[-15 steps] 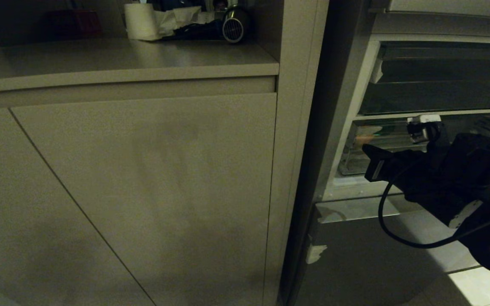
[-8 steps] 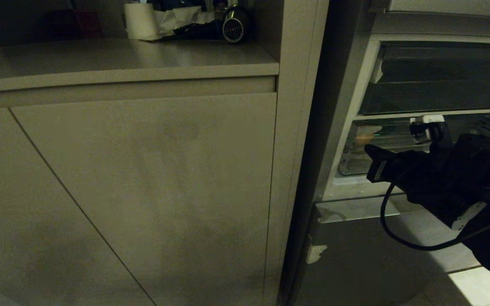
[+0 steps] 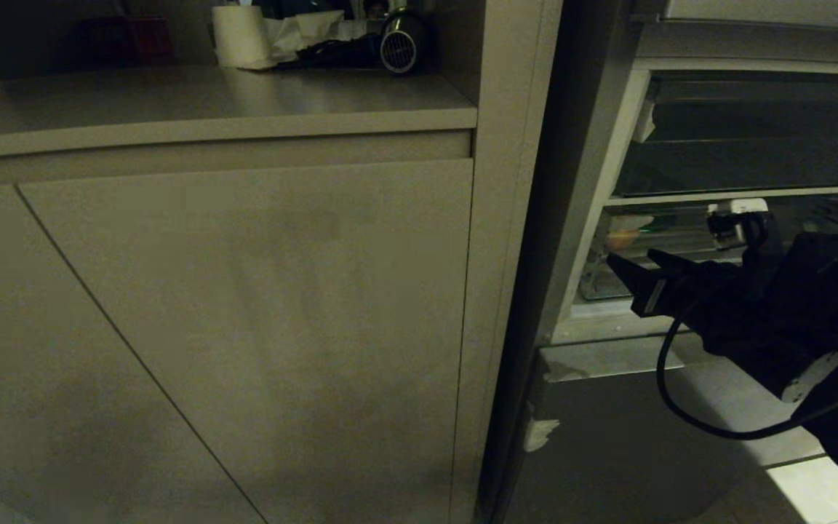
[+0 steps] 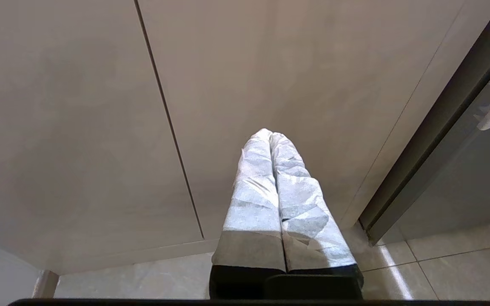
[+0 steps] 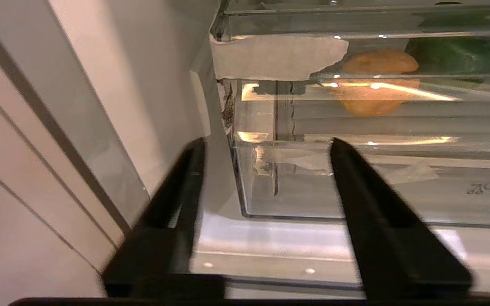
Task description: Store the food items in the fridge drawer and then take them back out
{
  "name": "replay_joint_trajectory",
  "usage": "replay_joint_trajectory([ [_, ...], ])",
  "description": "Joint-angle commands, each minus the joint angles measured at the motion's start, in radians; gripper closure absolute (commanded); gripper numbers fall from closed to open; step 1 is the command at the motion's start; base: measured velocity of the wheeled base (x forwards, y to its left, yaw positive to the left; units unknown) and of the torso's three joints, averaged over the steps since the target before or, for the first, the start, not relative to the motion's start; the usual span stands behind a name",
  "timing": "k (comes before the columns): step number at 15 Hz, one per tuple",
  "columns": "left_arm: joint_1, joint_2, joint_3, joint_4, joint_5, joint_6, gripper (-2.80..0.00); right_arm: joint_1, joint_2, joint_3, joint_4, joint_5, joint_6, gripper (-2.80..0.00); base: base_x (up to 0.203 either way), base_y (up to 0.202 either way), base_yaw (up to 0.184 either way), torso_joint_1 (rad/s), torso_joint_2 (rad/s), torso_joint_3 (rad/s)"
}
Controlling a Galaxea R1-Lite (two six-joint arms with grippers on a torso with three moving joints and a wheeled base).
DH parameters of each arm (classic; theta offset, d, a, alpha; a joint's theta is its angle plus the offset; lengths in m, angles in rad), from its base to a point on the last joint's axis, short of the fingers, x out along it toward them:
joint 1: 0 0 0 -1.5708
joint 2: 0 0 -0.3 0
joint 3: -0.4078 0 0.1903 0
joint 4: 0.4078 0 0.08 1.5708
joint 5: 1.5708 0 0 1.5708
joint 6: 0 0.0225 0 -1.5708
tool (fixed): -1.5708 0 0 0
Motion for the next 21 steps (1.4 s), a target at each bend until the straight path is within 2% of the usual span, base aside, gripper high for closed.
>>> replay_joint_trajectory([
  [1,0.000,0.000,0.000,0.001,0.000,0.000,0.00,0.006,-0.013,0.005,-0.008,0.000,0.000,-2.80,0.000,0.000,0.000,0.000,0.00,0.000],
  [16,0.000,0.000,0.000,0.001,0.000,0.000,0.00,0.024,0.058,-0.059,-0.006,-0.074,0.002,-2.80,0.000,0.000,0.000,0.000,0.00,0.000],
  [21,0.000,0.000,0.000,0.001,0.000,0.000,0.00,0.024,0.056,-0.059,-0.006,-0.074,0.000,-2.80,0.000,0.000,0.000,0.000,0.00,0.000],
])
